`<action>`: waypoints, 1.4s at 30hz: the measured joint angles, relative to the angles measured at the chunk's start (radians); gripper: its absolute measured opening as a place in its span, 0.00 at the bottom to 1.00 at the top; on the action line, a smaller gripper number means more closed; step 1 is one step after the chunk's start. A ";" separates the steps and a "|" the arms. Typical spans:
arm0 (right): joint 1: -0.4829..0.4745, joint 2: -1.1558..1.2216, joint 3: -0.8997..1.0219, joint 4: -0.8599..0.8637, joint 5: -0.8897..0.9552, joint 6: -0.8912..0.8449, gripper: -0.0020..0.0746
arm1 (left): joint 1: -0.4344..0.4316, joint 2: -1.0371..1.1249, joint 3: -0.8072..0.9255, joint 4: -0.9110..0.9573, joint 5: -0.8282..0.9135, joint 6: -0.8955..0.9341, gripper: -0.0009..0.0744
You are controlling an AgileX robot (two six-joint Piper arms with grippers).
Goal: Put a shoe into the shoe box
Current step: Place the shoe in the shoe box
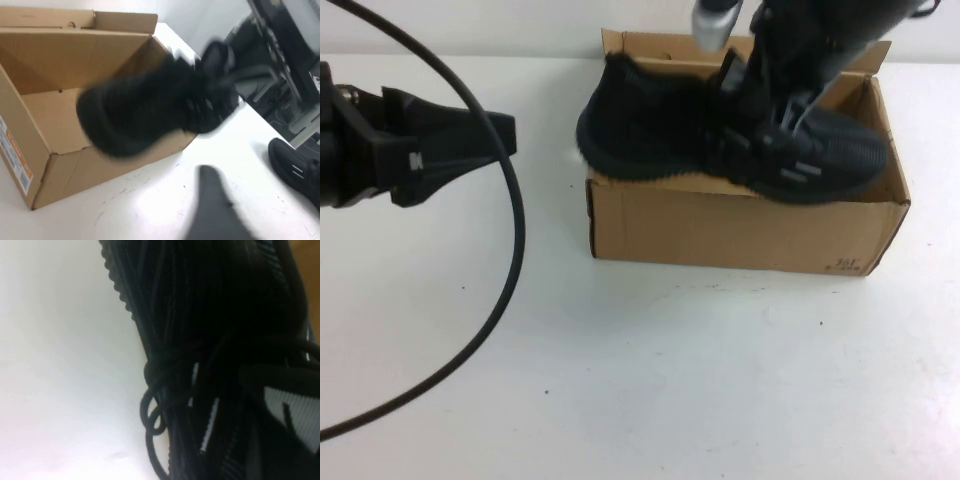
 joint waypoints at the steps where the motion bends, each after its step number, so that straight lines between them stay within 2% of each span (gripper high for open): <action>1: -0.020 0.024 -0.042 0.000 0.000 -0.009 0.05 | 0.000 0.000 0.000 0.002 -0.002 -0.005 0.43; 5: -0.083 0.137 -0.188 0.000 0.000 -0.030 0.05 | 0.000 0.000 0.000 0.005 -0.004 -0.009 0.13; 9: -0.121 0.241 -0.287 0.000 0.000 -0.077 0.05 | 0.000 0.000 0.000 0.005 -0.004 -0.009 0.03; 17: -0.132 0.394 -0.378 0.000 0.002 -0.111 0.05 | 0.000 0.000 0.000 0.006 0.015 -0.009 0.01; 30: -0.134 0.486 -0.389 -0.049 -0.066 -0.111 0.07 | 0.000 0.000 0.000 0.032 0.044 -0.009 0.01; 33: -0.134 0.486 -0.389 -0.055 -0.108 -0.100 0.16 | 0.000 0.000 0.000 0.048 0.050 -0.009 0.01; 38: -0.134 0.486 -0.397 -0.078 -0.171 -0.033 0.43 | 0.000 0.000 0.000 0.051 0.068 -0.009 0.01; 40: -0.134 0.485 -0.396 -0.082 -0.183 -0.009 0.46 | 0.000 0.000 0.000 0.058 0.076 -0.009 0.01; 42: -0.134 0.478 -0.396 -0.082 -0.191 0.022 0.45 | 0.000 0.000 0.000 0.077 0.080 -0.009 0.01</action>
